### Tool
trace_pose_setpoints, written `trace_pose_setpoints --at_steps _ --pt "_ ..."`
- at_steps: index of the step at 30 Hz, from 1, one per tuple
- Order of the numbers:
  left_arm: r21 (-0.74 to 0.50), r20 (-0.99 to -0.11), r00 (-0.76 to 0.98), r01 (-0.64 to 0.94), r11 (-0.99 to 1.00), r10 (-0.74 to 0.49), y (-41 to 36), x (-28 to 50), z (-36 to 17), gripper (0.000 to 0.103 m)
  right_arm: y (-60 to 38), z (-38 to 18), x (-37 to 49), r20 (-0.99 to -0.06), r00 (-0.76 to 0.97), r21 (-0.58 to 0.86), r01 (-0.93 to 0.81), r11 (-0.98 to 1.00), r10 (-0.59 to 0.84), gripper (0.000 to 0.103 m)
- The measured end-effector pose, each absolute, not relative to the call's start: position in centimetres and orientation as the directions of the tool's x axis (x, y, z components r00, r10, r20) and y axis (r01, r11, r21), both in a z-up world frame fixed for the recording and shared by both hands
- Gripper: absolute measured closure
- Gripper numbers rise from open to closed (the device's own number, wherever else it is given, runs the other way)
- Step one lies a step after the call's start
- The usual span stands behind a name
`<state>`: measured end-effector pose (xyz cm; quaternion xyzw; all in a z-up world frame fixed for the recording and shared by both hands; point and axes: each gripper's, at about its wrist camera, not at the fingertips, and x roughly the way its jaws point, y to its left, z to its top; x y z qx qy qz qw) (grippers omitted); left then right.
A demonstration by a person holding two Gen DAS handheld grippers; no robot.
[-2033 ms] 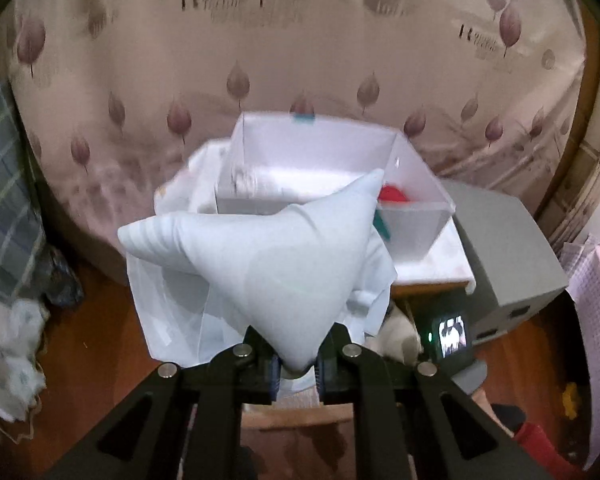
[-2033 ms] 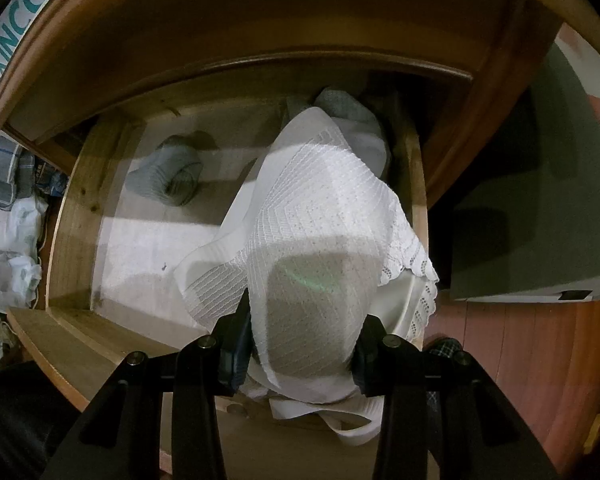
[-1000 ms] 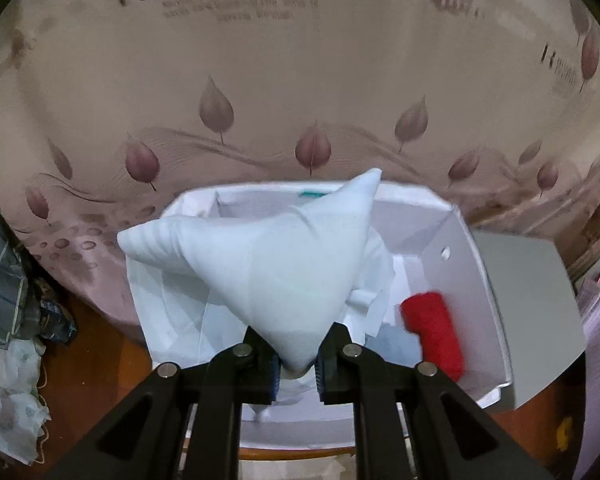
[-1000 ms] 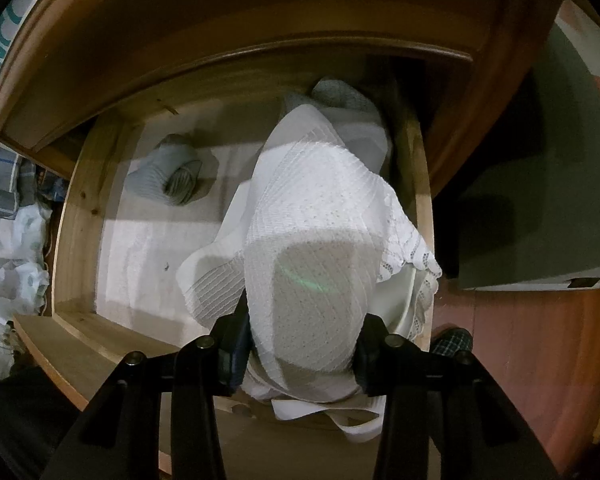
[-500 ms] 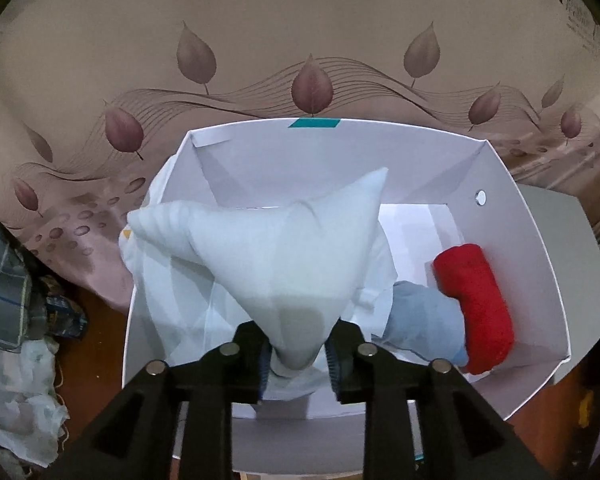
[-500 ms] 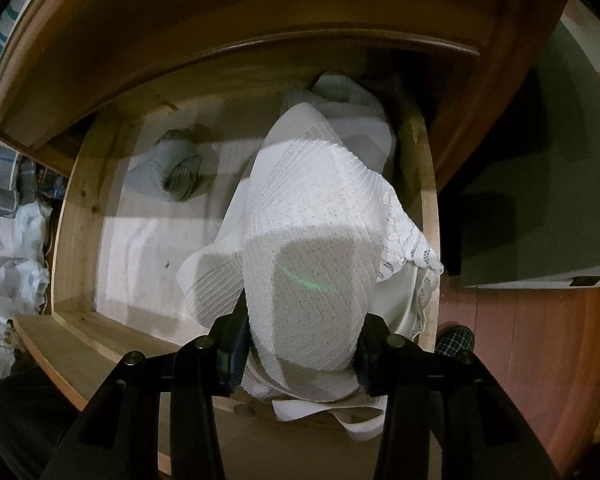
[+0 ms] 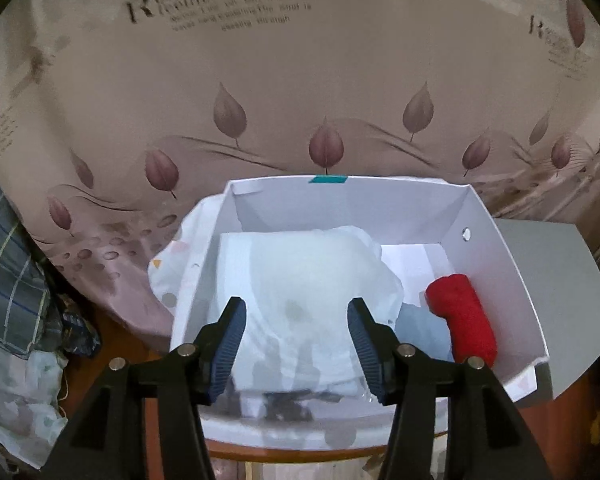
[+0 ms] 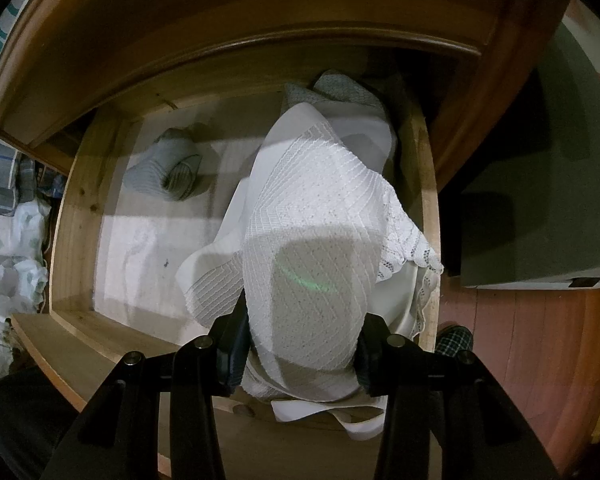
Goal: Take underwear out of drawer
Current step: 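Open the left gripper to drop the white cloth, then withdraw to the drawer, then lift the white lace underwear with the right gripper toward the shoe box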
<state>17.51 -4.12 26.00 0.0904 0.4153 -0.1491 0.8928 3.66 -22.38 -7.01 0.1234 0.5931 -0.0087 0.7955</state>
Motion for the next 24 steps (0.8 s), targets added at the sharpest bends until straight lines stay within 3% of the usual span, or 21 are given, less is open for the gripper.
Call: trace_pose_setpoints --at_steps 9,16,24 --pt "0.109 -0.727 0.665 0.355 0.929 -0.168 -0.3 8.5 22.7 0.044 -22.3 -7.1 3.7 -0.948 0.295 0.175 0.156 0.972 0.123 0.063" --pt "0.196 -0.773 0.630 0.354 0.915 -0.078 0.6 4.1 13.4 0.043 -22.3 -7.1 3.6 -0.946 0.299 0.174 0.151 0.973 0.123 0.062" --pt "0.161 -0.806 0.590 0.278 0.947 -0.036 1.4 3.9 7.0 0.043 -22.3 -7.2 3.6 -0.945 0.306 0.164 0.145 0.976 0.113 0.061"
